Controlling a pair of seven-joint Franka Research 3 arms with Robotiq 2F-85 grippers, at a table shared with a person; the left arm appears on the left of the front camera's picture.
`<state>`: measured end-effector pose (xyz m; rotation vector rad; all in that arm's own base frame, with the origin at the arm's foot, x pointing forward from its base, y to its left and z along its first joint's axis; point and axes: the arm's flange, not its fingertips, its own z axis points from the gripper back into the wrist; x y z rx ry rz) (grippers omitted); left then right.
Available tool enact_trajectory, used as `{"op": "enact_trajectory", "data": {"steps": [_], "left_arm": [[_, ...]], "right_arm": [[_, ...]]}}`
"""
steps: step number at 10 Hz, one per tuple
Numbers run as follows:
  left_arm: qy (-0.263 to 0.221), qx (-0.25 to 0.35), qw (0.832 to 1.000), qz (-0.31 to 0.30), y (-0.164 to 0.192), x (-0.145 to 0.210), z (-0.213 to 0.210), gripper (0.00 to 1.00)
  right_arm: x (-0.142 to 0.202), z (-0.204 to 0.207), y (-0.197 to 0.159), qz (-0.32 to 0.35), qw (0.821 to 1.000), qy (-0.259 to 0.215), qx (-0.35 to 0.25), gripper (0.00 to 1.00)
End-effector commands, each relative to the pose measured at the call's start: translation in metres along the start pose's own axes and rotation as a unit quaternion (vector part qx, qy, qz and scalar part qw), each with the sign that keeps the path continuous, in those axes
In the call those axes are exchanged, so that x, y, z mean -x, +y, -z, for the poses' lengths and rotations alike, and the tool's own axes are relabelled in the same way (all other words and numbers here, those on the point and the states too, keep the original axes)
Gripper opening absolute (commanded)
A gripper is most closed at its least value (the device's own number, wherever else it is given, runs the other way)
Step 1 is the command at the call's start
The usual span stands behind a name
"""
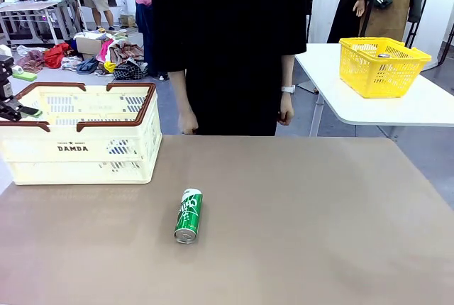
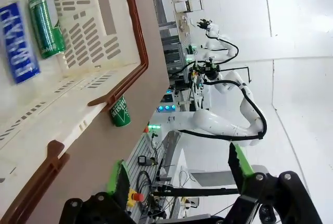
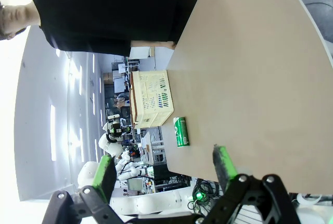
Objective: Place the drinks into the Shopping basket.
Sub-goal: Pick up one drink and place it into the Shopping basket.
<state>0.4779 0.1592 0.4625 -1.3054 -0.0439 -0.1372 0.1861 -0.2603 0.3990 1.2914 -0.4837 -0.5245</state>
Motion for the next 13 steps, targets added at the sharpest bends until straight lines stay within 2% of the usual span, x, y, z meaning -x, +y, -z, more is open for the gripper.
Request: {"op": "enact_trajectory", "data": {"steps": [1, 9, 10, 11, 13], "left_arm": [[-0.001, -0.003, 1.000, -0.003, -0.001, 0.003, 0.001, 1.00], [0.000, 0.000, 1.000, -0.001, 0.001, 0.000, 0.000, 1.00], [0.002, -0.006, 0.999, -0.052, -0.022, 0.001, 0.014, 1.00], [0.001, -0.034, 0.995, -0.091, -0.059, 0.006, 0.037, 1.00], [0.015, -0.153, 0.984, -0.085, -0.141, 0.038, 0.117, 1.00]], "right_arm": [[0.000, 0.000, 0.003, -0.005, 1.000, 0.000, -0.003, 1.00], [0.000, 0.000, 0.003, -0.005, 1.000, 0.000, -0.003, 1.00], [0.000, 0.000, 0.003, -0.005, 1.000, 0.000, -0.003, 1.00], [0.000, 0.000, 0.003, -0.005, 1.000, 0.000, -0.003, 1.00], [0.000, 0.000, 0.003, -0.005, 1.000, 0.000, -0.003, 1.00]]}}
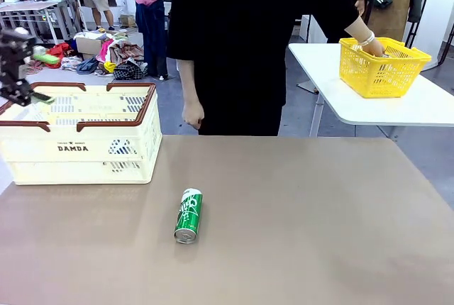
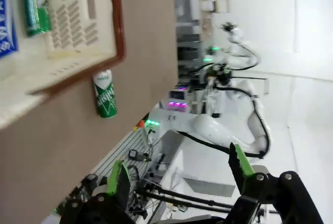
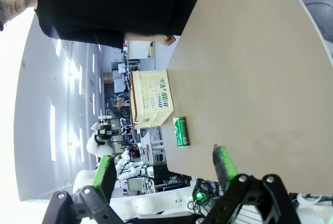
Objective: Place the drinks into the Shopping basket.
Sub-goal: Pick up one drink and place it into the Shopping basket.
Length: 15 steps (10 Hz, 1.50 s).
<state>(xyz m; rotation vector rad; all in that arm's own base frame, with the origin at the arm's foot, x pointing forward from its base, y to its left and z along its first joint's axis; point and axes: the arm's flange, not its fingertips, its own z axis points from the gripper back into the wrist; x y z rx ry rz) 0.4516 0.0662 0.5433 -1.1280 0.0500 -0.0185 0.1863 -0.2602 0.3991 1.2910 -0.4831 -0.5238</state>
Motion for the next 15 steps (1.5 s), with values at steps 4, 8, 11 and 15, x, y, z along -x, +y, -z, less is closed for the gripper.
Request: {"op": "enact_trajectory", "data": {"steps": [4, 8, 11, 15], "left_arm": [[0.032, -0.279, 0.960, 0.020, -0.081, 0.070, 0.182, 1.00], [0.036, -0.277, 0.960, 0.033, -0.092, 0.085, 0.203, 1.00], [0.012, -0.352, 0.936, 0.022, -0.083, 0.074, 0.255, 1.00], [-0.034, -0.444, 0.895, -0.008, -0.061, 0.054, 0.338, 1.00]], "right_arm": [[0.000, 0.000, 0.002, -0.005, 1.000, -0.001, -0.003, 1.00], [0.000, 0.000, 0.002, -0.005, 1.000, -0.001, -0.003, 1.00], [0.000, 0.000, 0.002, -0.005, 1.000, -0.001, -0.003, 1.00], [0.000, 0.000, 0.002, -0.005, 1.000, -0.001, -0.003, 1.00]]}}
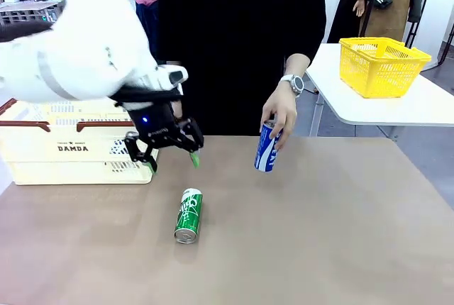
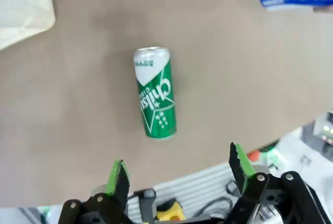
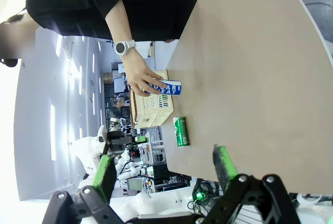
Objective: Place the drinks into the Shopping basket.
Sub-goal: Pick up one drink and place it into the Shopping basket.
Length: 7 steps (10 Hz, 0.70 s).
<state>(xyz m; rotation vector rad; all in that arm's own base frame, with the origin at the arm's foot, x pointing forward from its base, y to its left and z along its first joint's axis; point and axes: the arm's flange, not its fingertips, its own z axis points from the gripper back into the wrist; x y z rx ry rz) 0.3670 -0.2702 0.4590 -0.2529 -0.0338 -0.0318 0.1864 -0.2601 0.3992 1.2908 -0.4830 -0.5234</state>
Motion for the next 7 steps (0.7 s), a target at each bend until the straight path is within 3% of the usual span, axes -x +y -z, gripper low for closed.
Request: {"op": "enact_trajectory", "data": {"steps": [1, 2, 3, 4, 5, 7], "left_arm": [[0.003, -0.028, 0.999, -0.033, 0.023, -0.013, 0.006, 1.00], [0.042, 0.024, 0.999, 0.015, 0.064, 0.001, -0.015, 1.00], [0.067, 0.139, 0.984, 0.085, 0.141, 0.030, -0.062, 1.00], [0.053, 0.222, 0.971, 0.074, 0.215, 0.055, -0.094, 1.00], [0.085, 0.301, 0.941, 0.127, 0.276, 0.075, -0.108, 1.00], [0.108, 0.371, 0.917, 0.105, 0.331, 0.092, -0.098, 1.00]], "right_arm": [[0.000, 0.000, 0.002, -0.005, 1.000, -0.001, -0.003, 1.00], [0.000, 0.000, 0.002, -0.005, 1.000, -0.001, -0.003, 1.00], [0.000, 0.000, 0.002, -0.005, 1.000, -0.001, -0.003, 1.00], [0.000, 0.000, 0.002, -0.005, 1.000, -0.001, -0.003, 1.00], [0.000, 0.000, 0.002, -0.005, 1.000, -0.001, -0.003, 1.00], [0.000, 0.000, 0.002, -0.005, 1.000, -0.001, -0.003, 1.00]]}}
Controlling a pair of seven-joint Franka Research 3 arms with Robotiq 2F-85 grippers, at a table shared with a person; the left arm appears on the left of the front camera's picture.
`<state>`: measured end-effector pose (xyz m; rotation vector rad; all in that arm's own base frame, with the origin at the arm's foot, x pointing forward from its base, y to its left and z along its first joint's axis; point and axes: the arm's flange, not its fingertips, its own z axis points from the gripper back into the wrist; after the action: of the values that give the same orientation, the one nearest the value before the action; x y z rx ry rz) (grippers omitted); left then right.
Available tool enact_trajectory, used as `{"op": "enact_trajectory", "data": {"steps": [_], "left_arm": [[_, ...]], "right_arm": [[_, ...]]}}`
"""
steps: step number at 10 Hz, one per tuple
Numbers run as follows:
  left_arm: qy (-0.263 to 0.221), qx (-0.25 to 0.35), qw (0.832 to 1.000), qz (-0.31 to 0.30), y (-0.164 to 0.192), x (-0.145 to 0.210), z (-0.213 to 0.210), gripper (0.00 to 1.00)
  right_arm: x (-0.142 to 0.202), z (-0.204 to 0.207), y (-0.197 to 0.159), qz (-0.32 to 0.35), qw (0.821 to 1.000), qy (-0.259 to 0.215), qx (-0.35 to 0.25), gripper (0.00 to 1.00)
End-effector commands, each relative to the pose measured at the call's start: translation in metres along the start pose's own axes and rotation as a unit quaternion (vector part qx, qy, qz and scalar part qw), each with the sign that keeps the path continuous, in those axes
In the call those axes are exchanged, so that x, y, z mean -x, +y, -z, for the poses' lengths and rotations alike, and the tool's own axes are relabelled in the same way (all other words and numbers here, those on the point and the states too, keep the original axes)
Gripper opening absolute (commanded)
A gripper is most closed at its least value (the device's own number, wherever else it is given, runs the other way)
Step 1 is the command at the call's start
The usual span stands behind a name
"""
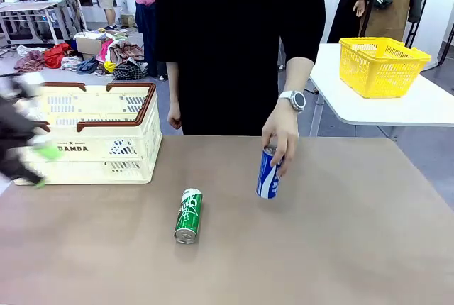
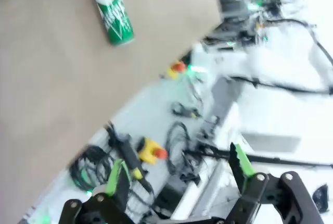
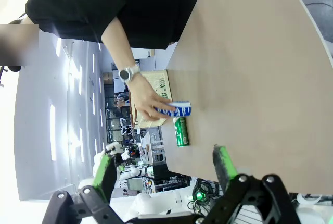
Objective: Place the drinks into the Shopping basket.
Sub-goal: Pick up one drink and place it into the Shopping basket.
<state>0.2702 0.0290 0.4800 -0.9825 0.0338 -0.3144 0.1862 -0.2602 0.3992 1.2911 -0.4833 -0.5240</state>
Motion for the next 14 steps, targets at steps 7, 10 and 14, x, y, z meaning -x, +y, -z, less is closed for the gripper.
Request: {"op": "enact_trajectory", "data": {"steps": [7, 10, 14], "left_arm": [[0.134, -0.017, 0.990, -0.030, -0.007, -0.065, 0.017, 1.00], [0.125, -0.052, 0.990, -0.044, -0.022, -0.069, 0.020, 1.00], [0.104, -0.033, 0.992, -0.067, -0.011, -0.067, 0.008, 1.00]], "right_arm": [[0.000, 0.000, 0.002, -0.005, 1.000, 0.000, -0.003, 1.00], [0.000, 0.000, 0.002, -0.005, 1.000, 0.000, -0.003, 1.00], [0.000, 0.000, 0.002, -0.005, 1.000, 0.000, -0.003, 1.00]]}}
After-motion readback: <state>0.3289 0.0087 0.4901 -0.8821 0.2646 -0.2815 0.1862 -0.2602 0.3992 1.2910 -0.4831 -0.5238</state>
